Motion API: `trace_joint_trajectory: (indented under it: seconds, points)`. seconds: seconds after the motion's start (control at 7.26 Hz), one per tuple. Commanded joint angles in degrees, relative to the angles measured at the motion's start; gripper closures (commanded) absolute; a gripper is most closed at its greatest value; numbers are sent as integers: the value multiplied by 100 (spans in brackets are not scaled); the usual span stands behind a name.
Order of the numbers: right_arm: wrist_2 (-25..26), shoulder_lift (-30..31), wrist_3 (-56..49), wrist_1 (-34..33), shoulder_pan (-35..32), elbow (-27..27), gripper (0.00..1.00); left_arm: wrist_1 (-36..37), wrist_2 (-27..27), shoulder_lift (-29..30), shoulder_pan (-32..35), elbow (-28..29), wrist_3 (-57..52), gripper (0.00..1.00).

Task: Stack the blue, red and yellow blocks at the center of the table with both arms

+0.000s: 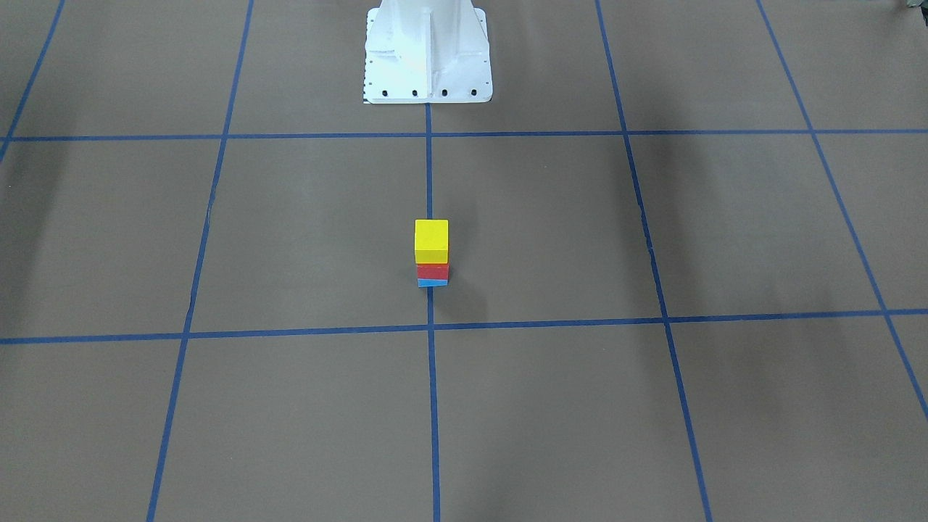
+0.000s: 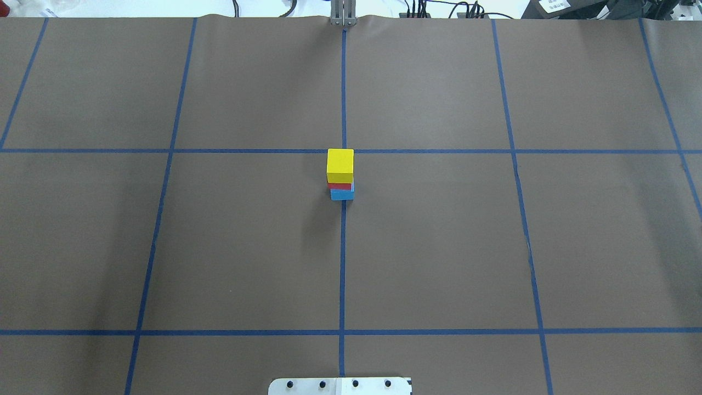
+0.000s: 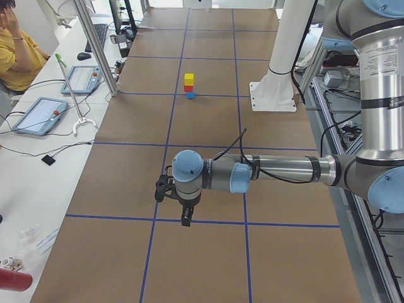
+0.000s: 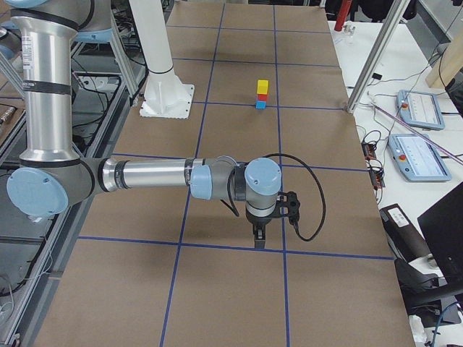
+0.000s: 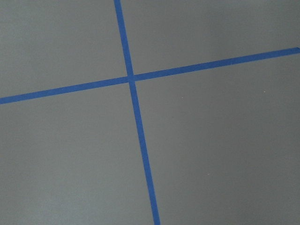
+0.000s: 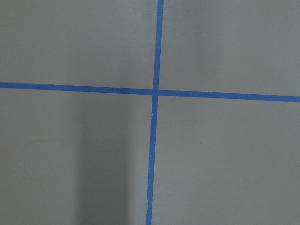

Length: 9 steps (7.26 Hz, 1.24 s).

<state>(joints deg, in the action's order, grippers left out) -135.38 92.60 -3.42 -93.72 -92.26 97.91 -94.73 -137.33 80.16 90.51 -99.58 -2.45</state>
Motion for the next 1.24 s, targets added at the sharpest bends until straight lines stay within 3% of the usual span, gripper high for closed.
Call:
trace_joint_trajectory:
  seconds: [0.0,1.1]
  points:
    - [3,-23,17,3,68,0,0,-81,-58,25,134,-35,-27,1]
    - [21,-137,8,12,138,-27,0,-89,-22,-26,152,-272,-10,1]
